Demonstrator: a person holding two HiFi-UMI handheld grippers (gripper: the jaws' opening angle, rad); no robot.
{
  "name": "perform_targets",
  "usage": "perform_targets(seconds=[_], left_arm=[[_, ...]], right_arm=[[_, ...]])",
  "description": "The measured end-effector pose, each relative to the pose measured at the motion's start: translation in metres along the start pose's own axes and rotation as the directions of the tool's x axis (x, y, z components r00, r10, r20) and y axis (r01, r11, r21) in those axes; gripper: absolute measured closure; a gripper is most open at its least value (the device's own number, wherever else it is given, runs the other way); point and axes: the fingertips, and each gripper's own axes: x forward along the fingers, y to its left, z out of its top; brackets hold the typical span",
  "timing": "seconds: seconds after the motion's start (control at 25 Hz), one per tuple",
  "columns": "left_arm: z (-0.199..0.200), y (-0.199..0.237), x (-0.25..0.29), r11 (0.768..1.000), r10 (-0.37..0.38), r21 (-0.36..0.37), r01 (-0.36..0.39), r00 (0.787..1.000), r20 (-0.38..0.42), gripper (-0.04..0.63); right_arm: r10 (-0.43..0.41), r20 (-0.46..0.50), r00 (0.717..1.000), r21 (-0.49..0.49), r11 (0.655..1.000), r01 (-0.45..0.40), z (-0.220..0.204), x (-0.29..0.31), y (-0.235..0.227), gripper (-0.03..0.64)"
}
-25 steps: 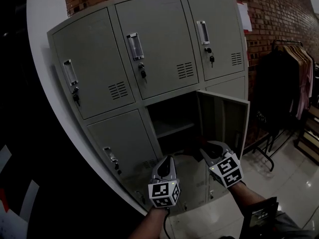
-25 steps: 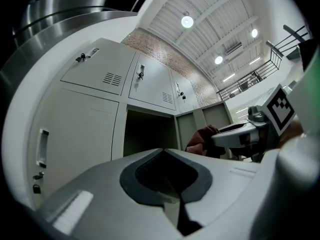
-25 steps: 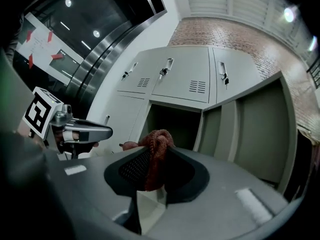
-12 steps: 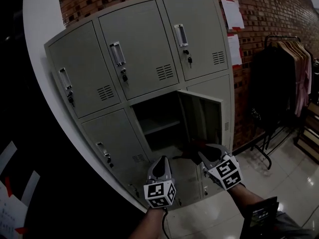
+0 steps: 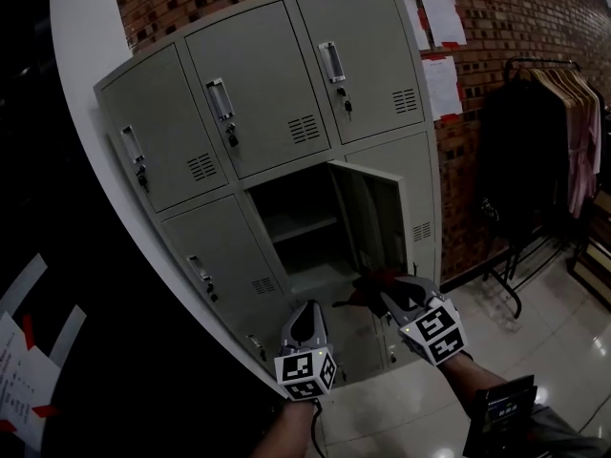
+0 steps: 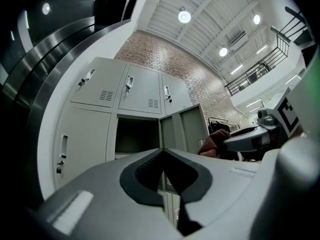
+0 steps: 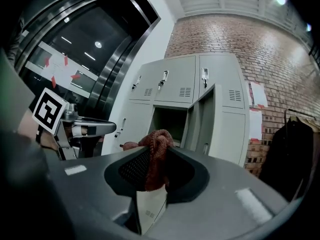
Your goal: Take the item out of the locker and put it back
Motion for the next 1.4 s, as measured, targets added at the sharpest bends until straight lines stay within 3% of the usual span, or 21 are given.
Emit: perform_targets(seconds=[0.84,1.4], left_arm=[[0.014,0.028,-0.043,0.999,-0.03,0.023,0.03,1.0,0.002,0.601],[0.025,0.027,-0.045,0.999,-0.04,0.025,0.039,0.999,0.032,0.598]], right_arm=[[-0.031,0.006,1.0,-0.004,1.0,0.031,0.021,-0.009,0.054,0.525],[-0.037,0.011,0.999,-0.012,0.999,0.037,0.029,-0.008,0.053,0.525]])
